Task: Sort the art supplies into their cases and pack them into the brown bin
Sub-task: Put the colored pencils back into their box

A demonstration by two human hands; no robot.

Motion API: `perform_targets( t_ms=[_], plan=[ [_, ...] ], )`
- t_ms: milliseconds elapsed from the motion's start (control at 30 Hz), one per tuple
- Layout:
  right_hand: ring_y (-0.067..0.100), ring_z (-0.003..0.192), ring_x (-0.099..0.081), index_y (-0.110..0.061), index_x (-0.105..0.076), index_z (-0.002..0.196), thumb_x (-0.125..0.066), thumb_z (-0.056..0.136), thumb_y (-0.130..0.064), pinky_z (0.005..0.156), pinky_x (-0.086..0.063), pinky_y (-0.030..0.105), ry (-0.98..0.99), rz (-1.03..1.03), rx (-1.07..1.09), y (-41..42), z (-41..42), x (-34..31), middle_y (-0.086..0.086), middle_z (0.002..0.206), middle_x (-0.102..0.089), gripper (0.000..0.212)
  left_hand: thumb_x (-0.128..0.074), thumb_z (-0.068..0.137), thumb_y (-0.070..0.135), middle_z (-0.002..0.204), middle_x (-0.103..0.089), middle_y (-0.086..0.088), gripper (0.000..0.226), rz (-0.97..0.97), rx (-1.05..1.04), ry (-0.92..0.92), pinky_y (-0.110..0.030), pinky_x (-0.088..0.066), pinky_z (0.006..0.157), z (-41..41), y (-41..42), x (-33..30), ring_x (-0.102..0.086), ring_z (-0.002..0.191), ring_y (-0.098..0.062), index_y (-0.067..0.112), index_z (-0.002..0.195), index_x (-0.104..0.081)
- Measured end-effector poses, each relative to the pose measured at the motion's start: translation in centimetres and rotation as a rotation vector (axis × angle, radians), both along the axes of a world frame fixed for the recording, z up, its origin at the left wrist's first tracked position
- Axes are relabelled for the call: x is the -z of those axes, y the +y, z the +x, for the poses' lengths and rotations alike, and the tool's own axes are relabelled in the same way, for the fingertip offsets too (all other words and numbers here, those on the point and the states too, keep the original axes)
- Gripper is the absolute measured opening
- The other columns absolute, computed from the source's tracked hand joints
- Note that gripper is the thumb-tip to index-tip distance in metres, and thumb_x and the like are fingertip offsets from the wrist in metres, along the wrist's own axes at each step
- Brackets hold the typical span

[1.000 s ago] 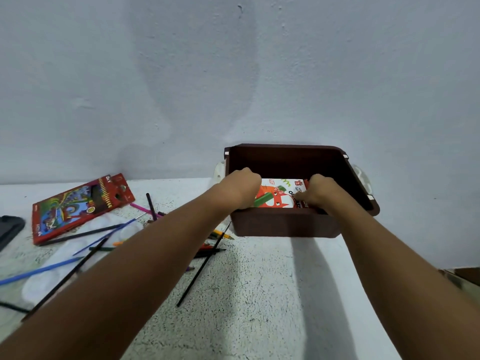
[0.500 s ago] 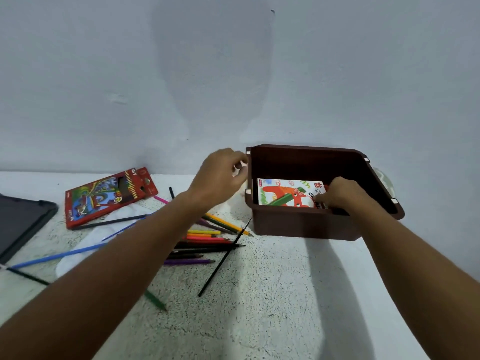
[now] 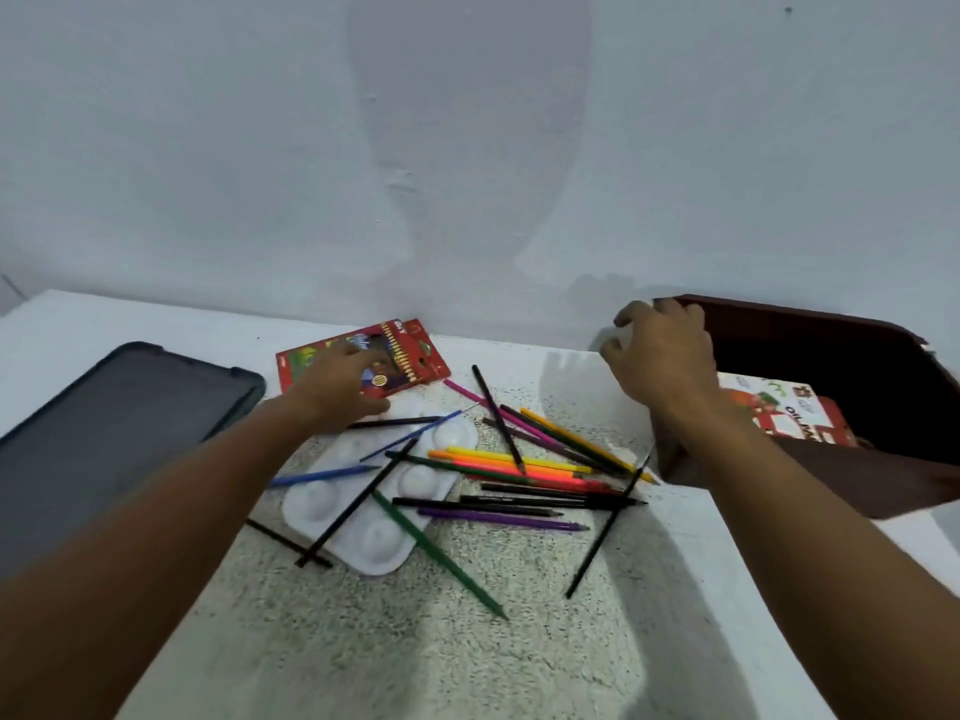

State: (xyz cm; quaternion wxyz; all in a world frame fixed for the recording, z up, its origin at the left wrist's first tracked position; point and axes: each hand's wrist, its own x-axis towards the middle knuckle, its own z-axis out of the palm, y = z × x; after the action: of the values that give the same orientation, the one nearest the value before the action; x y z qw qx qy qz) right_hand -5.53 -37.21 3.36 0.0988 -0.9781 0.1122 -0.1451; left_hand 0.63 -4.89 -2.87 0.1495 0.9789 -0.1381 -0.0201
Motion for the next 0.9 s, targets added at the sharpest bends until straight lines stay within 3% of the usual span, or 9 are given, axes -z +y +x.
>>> perform_targets(
  t_ms=[100, 267, 367, 467, 633, 800, 900],
  plan=[
    [0.034, 0.115, -0.047, -0.015, -0.061, 0.119, -0.058, 0.09, -0.031, 0.093, -0.043, 0.04, 0.03, 0.003, -0.056, 3.6, 0.4, 1.6, 0.014, 0.119, -0.057, 0.033, -0.082, 0.07, 0.038, 0.132, -0.049, -0.02, 0.068, -0.012, 0.014, -0.013, -0.036, -0.033, 0.103, 1.3, 2.0, 0.0, -0.043, 0.125, -0.036, 0.023, 0.131, -0.055],
    [0.024, 0.094, -0.061, -0.016, -0.061, 0.112, -0.064, 0.088, -0.029, 0.079, -0.05, 0.031, 0.379, 0.149, -0.094, 7.6, 0.5, 4.3, 0.008, 0.107, -0.066, 0.027, -0.081, 0.059, 0.057, 0.145, -0.033, -0.013, 0.091, 0.042, -0.019, 0.079, -0.041, -0.029, 0.107, 3.3, 3.8, 0.8, -0.031, 0.133, -0.033, 0.041, 0.138, -0.039],
    [0.023, 0.086, -0.059, -0.014, -0.062, 0.103, -0.066, 0.087, -0.029, 0.073, -0.049, 0.031, 0.471, 0.148, -0.103, 8.6, 0.3, 5.3, 0.009, 0.101, -0.066, 0.022, -0.074, 0.052, 0.075, 0.152, -0.021, -0.011, 0.104, 0.16, 0.003, 0.163, -0.052, -0.025, 0.108, 4.6, 4.7, 1.3, -0.023, 0.138, -0.033, 0.049, 0.14, -0.026],
    [0.02, 0.087, -0.054, -0.015, -0.061, 0.107, -0.068, 0.086, -0.03, 0.071, -0.045, 0.029, 0.508, 0.135, -0.084, 8.7, 0.2, 5.7, 0.008, 0.104, -0.065, 0.027, -0.068, 0.048, 0.082, 0.154, -0.015, -0.011, 0.113, 0.216, 0.003, 0.215, -0.058, -0.023, 0.108, 5.3, 5.4, 1.7, -0.018, 0.139, -0.035, 0.05, 0.142, -0.016],
    [0.022, 0.091, -0.055, -0.017, -0.06, 0.105, -0.069, 0.084, -0.033, 0.072, -0.045, 0.029, 0.537, 0.128, -0.058, 9.4, 0.0, 6.0, 0.008, 0.104, -0.063, 0.028, -0.07, 0.047, 0.08, 0.149, -0.018, -0.015, 0.117, 0.187, -0.003, 0.28, -0.057, -0.024, 0.107, 6.1, 6.2, 2.1, -0.015, 0.138, -0.039, 0.049, 0.144, -0.013],
    [0.023, 0.084, -0.058, -0.012, -0.064, 0.1, -0.066, 0.087, -0.032, 0.067, -0.043, 0.028, 0.548, 0.124, -0.032, 10.0, -0.2, 6.3, 0.009, 0.095, -0.066, 0.024, -0.059, 0.026, 0.09, 0.141, -0.029, -0.016, 0.132, 0.162, -0.039, 0.301, -0.052, -0.027, 0.109, 6.8, 6.8, 2.4, -0.02, 0.134, -0.039, 0.049, 0.143, -0.015],
    [0.025, 0.083, -0.06, -0.008, -0.067, 0.097, -0.064, 0.089, -0.032, 0.066, -0.044, 0.027, 0.535, 0.139, -0.006, 10.1, -0.3, 6.7, 0.011, 0.091, -0.067, 0.025, -0.063, 0.03, 0.084, 0.14, -0.032, -0.015, 0.128, 0.118, -0.042, 0.281, -0.049, -0.029, 0.107, 7.0, 7.2, 2.3, -0.024, 0.132, -0.037, 0.048, 0.144, -0.016]
  ],
)
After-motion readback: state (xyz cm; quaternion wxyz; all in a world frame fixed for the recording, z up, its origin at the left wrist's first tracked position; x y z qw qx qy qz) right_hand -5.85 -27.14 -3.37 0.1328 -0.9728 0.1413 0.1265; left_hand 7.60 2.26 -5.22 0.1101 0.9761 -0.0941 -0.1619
